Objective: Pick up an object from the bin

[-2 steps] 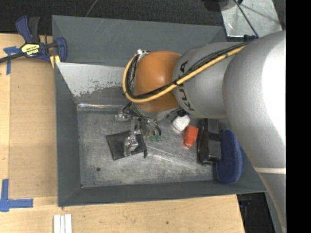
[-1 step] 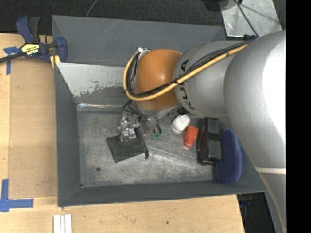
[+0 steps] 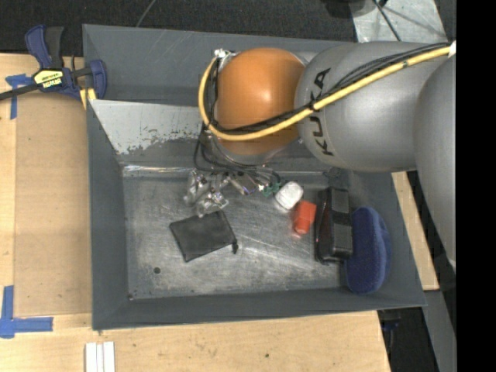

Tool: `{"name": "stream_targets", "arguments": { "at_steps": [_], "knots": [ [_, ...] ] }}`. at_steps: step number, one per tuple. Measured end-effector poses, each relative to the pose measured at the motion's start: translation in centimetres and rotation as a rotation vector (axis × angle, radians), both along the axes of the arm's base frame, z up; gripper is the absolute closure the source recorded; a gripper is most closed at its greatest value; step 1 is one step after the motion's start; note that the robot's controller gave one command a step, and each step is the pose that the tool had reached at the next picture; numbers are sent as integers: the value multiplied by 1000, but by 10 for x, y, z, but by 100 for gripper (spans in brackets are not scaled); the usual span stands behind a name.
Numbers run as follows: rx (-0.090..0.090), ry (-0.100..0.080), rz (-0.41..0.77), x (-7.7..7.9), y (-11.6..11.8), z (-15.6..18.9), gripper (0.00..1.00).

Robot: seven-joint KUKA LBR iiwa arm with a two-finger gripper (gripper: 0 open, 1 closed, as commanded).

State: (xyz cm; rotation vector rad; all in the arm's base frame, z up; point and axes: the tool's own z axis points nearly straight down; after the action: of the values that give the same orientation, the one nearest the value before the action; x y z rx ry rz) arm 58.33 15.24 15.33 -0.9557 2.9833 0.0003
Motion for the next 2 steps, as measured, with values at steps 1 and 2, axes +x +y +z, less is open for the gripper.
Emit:
{"name": "stream_targets", "arguments": {
  "at_steps": [1,2],
  "knots": [
    [-1,5,-3,-1,-1,-2,0],
    [-2,3,302,11,-11,-80,0]
  ]
}}
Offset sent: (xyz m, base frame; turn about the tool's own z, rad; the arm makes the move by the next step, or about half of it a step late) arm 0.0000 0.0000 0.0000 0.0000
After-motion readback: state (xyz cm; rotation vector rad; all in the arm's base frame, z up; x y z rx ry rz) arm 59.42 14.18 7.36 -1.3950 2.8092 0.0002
